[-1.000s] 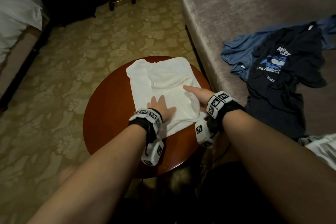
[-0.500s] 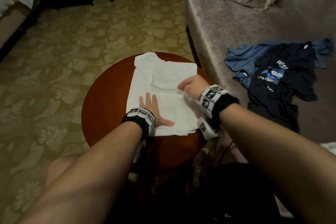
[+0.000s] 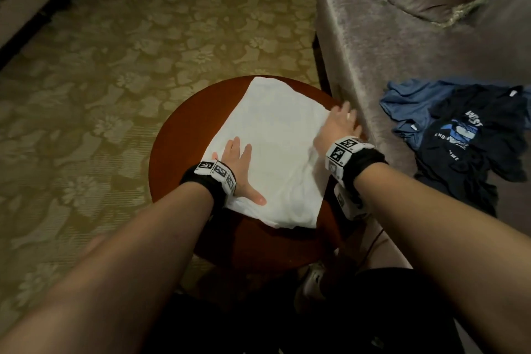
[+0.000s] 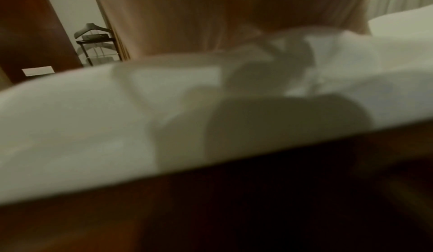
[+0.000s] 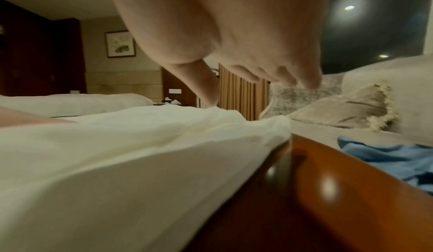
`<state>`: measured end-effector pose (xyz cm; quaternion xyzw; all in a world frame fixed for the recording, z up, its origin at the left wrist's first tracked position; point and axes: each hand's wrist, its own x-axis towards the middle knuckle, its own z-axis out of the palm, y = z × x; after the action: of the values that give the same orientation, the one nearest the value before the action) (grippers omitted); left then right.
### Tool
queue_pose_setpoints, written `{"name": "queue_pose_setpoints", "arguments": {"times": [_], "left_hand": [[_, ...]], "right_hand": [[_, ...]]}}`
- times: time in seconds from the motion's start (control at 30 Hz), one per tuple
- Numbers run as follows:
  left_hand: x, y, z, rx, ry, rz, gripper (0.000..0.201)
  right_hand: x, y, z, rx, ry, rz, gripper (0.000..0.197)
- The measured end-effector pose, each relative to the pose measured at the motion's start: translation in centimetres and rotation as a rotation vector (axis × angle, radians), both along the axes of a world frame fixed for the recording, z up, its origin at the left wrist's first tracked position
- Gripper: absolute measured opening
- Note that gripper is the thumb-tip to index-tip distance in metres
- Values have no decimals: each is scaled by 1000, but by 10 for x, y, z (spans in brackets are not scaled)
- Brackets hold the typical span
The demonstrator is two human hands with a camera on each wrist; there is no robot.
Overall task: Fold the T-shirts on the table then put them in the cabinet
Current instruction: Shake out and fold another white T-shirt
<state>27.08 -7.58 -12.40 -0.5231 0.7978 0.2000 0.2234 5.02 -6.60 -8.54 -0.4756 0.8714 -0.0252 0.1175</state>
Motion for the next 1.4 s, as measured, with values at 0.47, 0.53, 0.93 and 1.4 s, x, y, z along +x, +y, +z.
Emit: {"name": "queue_pose_setpoints", "arguments": {"times": [0.47,0.53,0.93,1.4], "left_hand": [[42,-34,19,-91,-125,82,128],[55,-39,27,-232,-113,216,107],[48,-8,33,4,252,890,96],[49,-2,31,17,582,941,90]], "right_hand": [[20,4,-15,419,29,553,82],[20,2,-7,344,2,526,65],[4,30,-21,432,-67,444,97],[11,32,-17,517,-34,339,108]]}}
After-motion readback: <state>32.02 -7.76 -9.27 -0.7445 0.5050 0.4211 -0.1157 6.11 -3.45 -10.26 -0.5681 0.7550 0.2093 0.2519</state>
